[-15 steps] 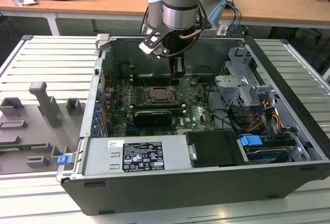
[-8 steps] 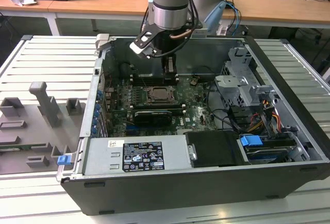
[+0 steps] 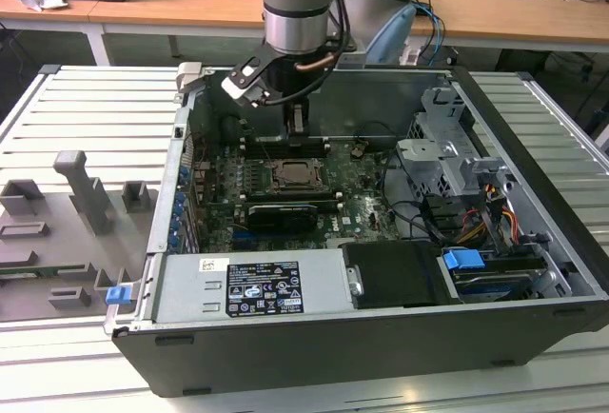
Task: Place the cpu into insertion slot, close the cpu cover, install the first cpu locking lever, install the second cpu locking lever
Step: 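Close the cpu cover, then install the first cpu locking lever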
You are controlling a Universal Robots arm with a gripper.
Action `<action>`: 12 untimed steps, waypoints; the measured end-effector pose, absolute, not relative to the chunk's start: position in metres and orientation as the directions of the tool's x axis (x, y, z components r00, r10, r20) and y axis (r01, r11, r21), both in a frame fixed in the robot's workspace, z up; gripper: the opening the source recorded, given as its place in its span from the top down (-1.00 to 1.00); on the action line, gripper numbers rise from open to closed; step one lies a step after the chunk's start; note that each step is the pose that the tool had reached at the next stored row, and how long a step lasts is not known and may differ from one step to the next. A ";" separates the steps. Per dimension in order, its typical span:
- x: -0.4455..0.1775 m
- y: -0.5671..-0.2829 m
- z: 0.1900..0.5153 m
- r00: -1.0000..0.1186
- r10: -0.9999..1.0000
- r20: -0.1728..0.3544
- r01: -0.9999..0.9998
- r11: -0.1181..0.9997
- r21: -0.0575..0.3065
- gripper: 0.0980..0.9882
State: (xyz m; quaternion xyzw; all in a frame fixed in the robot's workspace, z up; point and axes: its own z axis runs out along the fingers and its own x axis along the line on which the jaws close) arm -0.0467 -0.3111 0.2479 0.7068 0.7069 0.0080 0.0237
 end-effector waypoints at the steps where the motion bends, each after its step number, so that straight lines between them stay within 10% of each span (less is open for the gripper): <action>1: -0.049 -0.311 0.248 0.000 1.000 -0.022 0.999 0.001 0.045 0.98; 12: -0.053 -0.311 0.258 0.000 1.000 -0.023 0.999 0.001 0.045 0.98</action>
